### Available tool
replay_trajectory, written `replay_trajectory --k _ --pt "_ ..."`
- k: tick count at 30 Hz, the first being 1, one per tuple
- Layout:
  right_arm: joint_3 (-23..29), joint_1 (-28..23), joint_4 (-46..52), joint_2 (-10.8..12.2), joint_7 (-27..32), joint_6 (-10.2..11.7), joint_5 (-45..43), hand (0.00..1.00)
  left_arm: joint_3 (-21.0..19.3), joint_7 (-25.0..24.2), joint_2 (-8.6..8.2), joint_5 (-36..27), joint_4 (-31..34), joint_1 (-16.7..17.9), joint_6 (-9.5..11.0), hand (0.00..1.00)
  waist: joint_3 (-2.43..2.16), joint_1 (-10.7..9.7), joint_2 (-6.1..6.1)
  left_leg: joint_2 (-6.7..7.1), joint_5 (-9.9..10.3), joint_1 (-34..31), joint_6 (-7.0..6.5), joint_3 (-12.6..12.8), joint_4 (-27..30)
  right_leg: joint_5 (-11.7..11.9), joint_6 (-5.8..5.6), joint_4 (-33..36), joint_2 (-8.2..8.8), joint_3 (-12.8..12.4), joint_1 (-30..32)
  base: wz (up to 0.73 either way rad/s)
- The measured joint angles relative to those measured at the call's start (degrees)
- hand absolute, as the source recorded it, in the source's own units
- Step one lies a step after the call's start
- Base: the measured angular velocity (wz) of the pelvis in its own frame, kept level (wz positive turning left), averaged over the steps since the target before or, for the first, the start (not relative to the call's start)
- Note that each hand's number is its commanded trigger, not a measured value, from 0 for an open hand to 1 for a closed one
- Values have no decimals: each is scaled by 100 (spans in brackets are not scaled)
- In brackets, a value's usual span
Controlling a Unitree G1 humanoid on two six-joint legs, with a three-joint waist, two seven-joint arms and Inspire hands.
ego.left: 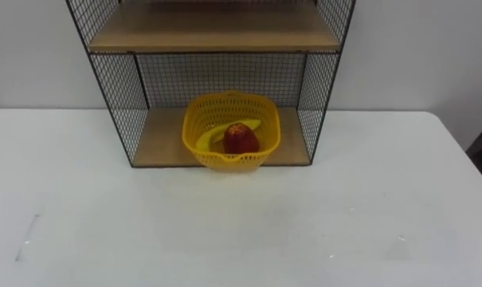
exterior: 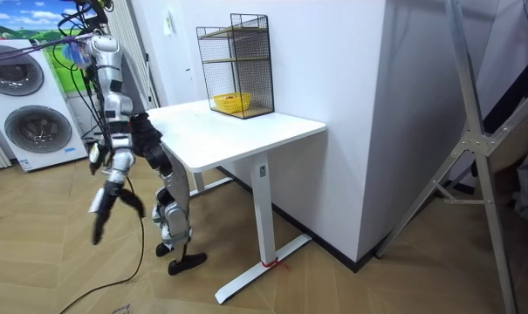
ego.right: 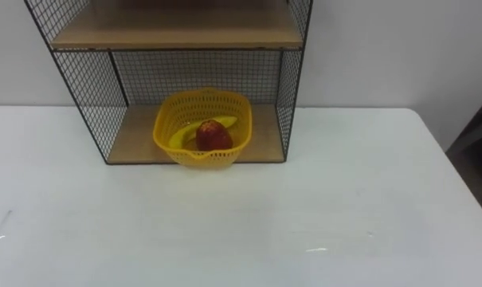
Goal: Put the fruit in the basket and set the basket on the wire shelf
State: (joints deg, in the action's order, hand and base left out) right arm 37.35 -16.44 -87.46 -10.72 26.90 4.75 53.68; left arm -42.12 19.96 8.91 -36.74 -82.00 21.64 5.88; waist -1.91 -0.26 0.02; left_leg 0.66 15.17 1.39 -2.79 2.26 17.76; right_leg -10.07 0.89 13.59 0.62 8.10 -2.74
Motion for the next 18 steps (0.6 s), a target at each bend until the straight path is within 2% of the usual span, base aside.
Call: replay_trajectory --k 1,2,3,4,5,6,7,8,10,11,12,13,16,18 --pt "-316 198 -2 70 -75 -133 -319 0 307 -136 -118 224 2 -61 -130 0 5 1 -12 1 2 12 -3 6 2 2 -8 -14 3 0 -19 0" --pt "-490 301 2 92 -112 -210 -488 0 435 -214 -154 307 -9 -96 -208 0 10 17 -19 1 3 21 -4 9 -2 6 -11 -24 2 -4 -27 -4" --pt "-907 531 42 131 -186 -388 -876 0 704 -360 -193 524 6 -182 -391 0 22 83 -35 1 2 42 -8 17 -8 31 -10 -60 -5 -16 -45 -5" --pt "-1386 738 92 152 -215 -529 -1239 0 1019 -455 -238 721 99 -258 -538 0 57 152 -53 2 -7 69 -21 21 -19 62 -13 -107 -8 -9 -68 -5" --pt "-1610 859 117 156 -219 -606 -1423 0 1172 -481 -263 804 174 -300 -618 0 94 200 -61 2 -7 97 -22 29 -24 65 -15 -116 -9 -12 -80 0" --pt "-2013 1092 197 160 -260 -736 -1765 0 1466 -527 -283 1004 324 -423 -781 0 152 282 -77 2 -9 136 -28 24 -30 74 -26 -158 -12 -6 -139 0" --pt "-2282 1214 251 155 -494 -789 -2134 0 1682 -552 -298 1175 552 -512 -929 0 165 379 -84 0 -21 134 -41 16 -47 109 -41 -229 -24 -5 -158 0" --pt "-2389 1174 336 147 -586 -766 -2344 0 1779 -566 -302 1243 674 -558 -982 0 183 391 -94 0 -28 134 -44 17 -54 126 -40 -256 -29 -8 -163 0" --pt "-2731 1193 629 128 -570 -994 -2990 0 2165 -593 -277 1583 884 -823 -1102 0 247 378 -89 -10 -58 97 -57 45 -69 177 -7 -277 -36 -8 -117 -9" --pt "-2740 1192 725 126 -593 -1056 -3123 0 2233 -595 -263 1657 900 -925 -1122 0 265 373 -101 -11 -62 79 -50 55 -76 178 -8 -269 -34 -8 -91 -13" --pt "-2814 1194 880 126 -633 -1135 -3437 0 2379 -602 -235 1736 985 -1117 -1179 0 264 358 -93 -6 -89 20 -48 78 -108 184 -20 -257 -26 -17 -10 -13" --pt "-2885 1195 997 121 -693 -1165 -3726 0 2541 -652 -215 1766 1086 -1232 -1178 0 289 352 -92 -1 -130 -11 -59 109 -151 196 -32 -254 -18 -29 26 -14" --pt "-2911 1188 1034 95 -959 -1166 -4071 0 2639 -918 -180 1794 1267 -1384 -1127 0 278 352 -73 -5 -183 72 -85 233 -305 229 -8 -275 -82 -199 54 -20" --pt "-2930 1149 1039 85 -1189 -1163 -4274 0 2647 -1152 -154 2005 1338 -1379 -1131 0 281 351 -68 5 -195 135 -87 246 -395 223 -5 -287 -79 -206 21 -5"
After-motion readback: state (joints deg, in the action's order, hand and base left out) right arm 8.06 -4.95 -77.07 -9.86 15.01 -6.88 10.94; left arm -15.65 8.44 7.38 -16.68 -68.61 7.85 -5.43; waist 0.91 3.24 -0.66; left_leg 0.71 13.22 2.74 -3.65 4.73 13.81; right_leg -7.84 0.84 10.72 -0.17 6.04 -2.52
